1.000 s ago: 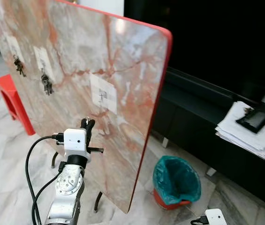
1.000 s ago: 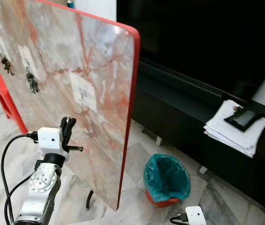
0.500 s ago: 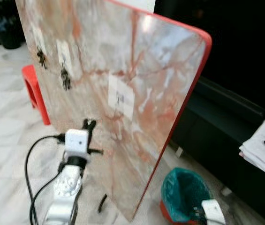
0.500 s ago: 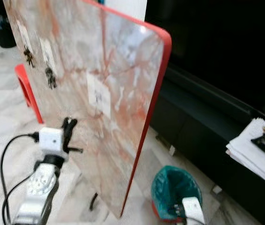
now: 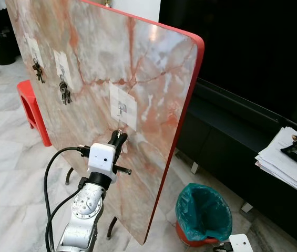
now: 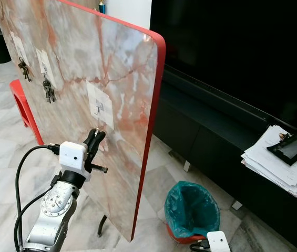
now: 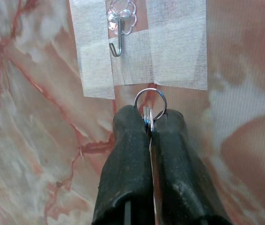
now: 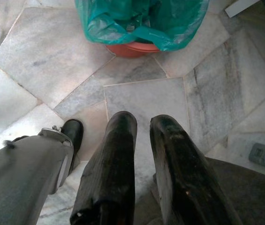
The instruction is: Hang keys on a hook
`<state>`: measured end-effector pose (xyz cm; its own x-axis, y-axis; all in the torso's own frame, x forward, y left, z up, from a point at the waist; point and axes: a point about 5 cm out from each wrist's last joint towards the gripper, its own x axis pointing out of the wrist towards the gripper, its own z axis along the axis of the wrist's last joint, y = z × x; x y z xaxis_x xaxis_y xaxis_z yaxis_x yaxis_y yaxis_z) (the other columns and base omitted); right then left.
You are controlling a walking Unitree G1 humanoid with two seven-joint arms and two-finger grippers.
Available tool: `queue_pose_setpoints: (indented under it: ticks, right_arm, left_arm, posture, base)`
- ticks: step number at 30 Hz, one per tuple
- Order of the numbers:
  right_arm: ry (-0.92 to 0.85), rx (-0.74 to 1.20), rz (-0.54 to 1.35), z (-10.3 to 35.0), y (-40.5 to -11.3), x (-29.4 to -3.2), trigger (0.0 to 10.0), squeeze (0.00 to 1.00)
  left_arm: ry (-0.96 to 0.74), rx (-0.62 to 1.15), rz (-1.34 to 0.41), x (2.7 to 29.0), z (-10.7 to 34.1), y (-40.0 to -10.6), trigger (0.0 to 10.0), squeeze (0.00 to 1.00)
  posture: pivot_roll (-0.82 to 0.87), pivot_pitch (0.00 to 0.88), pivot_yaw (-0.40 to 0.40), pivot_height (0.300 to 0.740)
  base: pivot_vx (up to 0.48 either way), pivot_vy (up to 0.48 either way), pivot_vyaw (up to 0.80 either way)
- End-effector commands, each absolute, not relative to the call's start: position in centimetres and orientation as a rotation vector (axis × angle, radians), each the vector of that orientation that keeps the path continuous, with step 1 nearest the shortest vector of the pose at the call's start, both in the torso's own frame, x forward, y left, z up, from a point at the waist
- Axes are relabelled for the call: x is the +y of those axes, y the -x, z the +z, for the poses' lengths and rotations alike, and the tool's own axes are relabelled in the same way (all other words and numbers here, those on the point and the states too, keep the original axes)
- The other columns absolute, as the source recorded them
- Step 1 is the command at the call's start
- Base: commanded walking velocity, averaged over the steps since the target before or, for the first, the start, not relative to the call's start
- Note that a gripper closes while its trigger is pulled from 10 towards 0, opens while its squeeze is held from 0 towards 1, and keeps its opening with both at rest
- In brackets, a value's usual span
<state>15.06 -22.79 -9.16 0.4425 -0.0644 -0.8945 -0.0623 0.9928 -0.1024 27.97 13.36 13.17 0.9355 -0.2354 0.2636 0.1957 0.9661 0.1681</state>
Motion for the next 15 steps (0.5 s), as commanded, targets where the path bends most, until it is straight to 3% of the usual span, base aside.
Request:
queue_pose_setpoints:
  ticks: [1,15]
  right_arm:
    - [0.136,1.102,-0.006,-8.9,-15.5,-23.1,10.0,0.0]
    - [0.16,1.102,0.016,-8.9,-15.6,-23.1,10.0,0.0]
  left_arm:
    - [-0.132,-0.325,-0.232,13.1,14.4,-28.2,10.0,0.0]
    - [-0.033,-0.311,-0.169,14.9,15.2,-28.1,10.0,0.0]
  posture:
    - [0.07,0.0,-0.089,0.74]
    - [0.07,0.0,-0.091,0.74]
  base:
    - [0.0,0.0,0.0]
    - [0.0,0.0,0.0]
